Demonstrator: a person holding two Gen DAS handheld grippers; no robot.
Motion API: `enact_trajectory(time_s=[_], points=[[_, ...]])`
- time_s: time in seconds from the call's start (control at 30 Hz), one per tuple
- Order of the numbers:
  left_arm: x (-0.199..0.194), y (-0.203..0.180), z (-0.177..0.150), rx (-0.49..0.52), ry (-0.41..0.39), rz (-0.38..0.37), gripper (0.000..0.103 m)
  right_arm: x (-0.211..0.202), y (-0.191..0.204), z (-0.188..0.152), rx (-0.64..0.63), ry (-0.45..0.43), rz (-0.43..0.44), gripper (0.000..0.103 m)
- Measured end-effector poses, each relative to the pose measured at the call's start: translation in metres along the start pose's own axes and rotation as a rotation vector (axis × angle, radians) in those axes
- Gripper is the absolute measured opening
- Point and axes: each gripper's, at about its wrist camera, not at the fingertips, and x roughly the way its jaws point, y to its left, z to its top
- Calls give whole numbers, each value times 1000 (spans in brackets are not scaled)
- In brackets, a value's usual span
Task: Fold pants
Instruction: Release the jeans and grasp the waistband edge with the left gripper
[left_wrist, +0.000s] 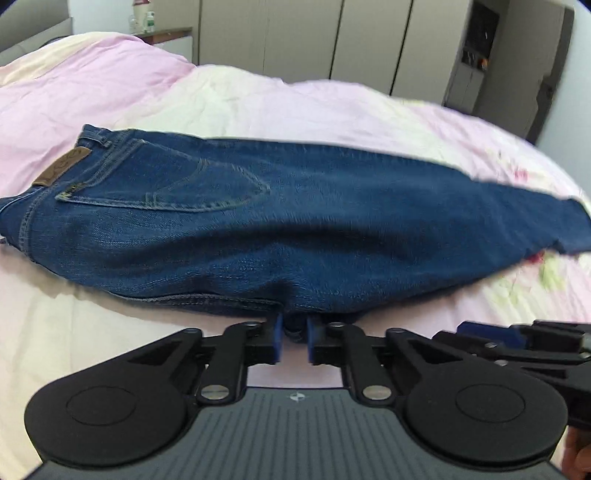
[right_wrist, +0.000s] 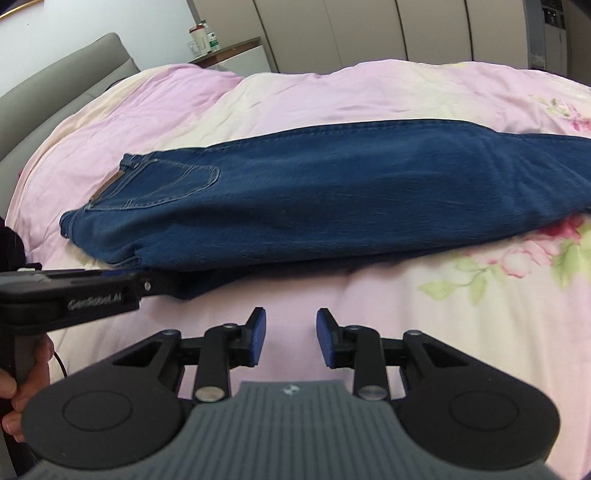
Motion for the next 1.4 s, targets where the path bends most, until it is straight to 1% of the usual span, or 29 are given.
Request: enact_trajectory(time_s=[0.07, 0.1, 0.17, 0.2, 0.27, 0.3, 0.33, 0.43, 0.47, 0.53, 0.6, 0.63, 0.67, 0.7, 0.8, 0.87, 0.9, 0.97, 1.0, 1.07, 1.13, 1.23, 1.33, 1.37, 1.4], points=[[-15, 0, 1, 31, -16, -9, 9, -1, 5, 0, -29, -7, -14, 27], [-17, -1, 0, 46, 6, -19, 8, -3, 6, 1, -36, -14, -14, 27], [-5, 0, -5, 64, 87, -23, 8, -5, 4, 3, -46, -25, -14, 30], [8, 4, -7, 51, 143, -31, 8, -4, 4, 2, -48, -24, -19, 30], [24, 14, -11, 3, 212, -60, 8, 0, 2, 2, -46, -5, -23, 30], [26, 18, -10, -20, 222, -75, 8, 2, 3, 1, -45, 1, -19, 30], [26, 20, -8, -23, 224, -85, 9, 3, 3, 1, -49, 6, -16, 30], [14, 22, -2, 27, 248, -107, 11, 1, 3, 3, -72, 4, -23, 30], [10, 24, 1, 29, 258, -117, 11, -1, 3, 6, -71, 0, -20, 30], [-6, 35, 7, 6, 224, -155, 12, -4, 4, 12, -81, -14, -2, 30], [-22, 50, 20, -33, 154, -195, 13, -7, 8, 18, -110, -32, 2, 30], [-28, 57, 27, -52, 117, -200, 14, -7, 10, 22, -128, -41, -7, 30], [-32, 65, 35, -65, 79, -181, 14, -7, 12, 25, -139, -46, -17, 30], [-32, 71, 42, -59, 57, -146, 14, -5, 11, 29, -143, -47, -25, 30], [-13, 89, 60, -17, 53, -14, 14, 3, 9, 41, -130, -43, -22, 30], [2, 105, 67, -36, 52, 45, 14, 12, 7, 50, -140, -49, -70, 30], [11, 113, 68, -52, 53, 56, 14, 16, 5, 54, -137, -49, -95, 31], [29, 127, 72, -67, 81, 78, 8, 31, -3, 62, -120, -35, -116, 35], [37, 132, 73, -55, 96, 85, 6, 41, -7, 64, -119, -17, -139, 35], [57, 133, 71, -16, 130, 104, 7, 61, -15, 65, -112, 19, -141, 35], [68, 131, 71, 11, 151, 122, 7, 71, -20, 64, -120, 19, -146, 35], [65, 128, 72, 19, 170, 138, 6, 76, -20, 67, -128, 27, -153, 35], [51, 122, 74, 50, 149, 154, 7, 62, -24, 68, -118, 24, -139, 35], [43, 119, 74, 59, 132, 150, 13, 52, -31, 67, -100, 12, -131, 35], [35, 115, 74, 66, 115, 145, 17, 43, -39, 66, -79, 1, -120, 35]])
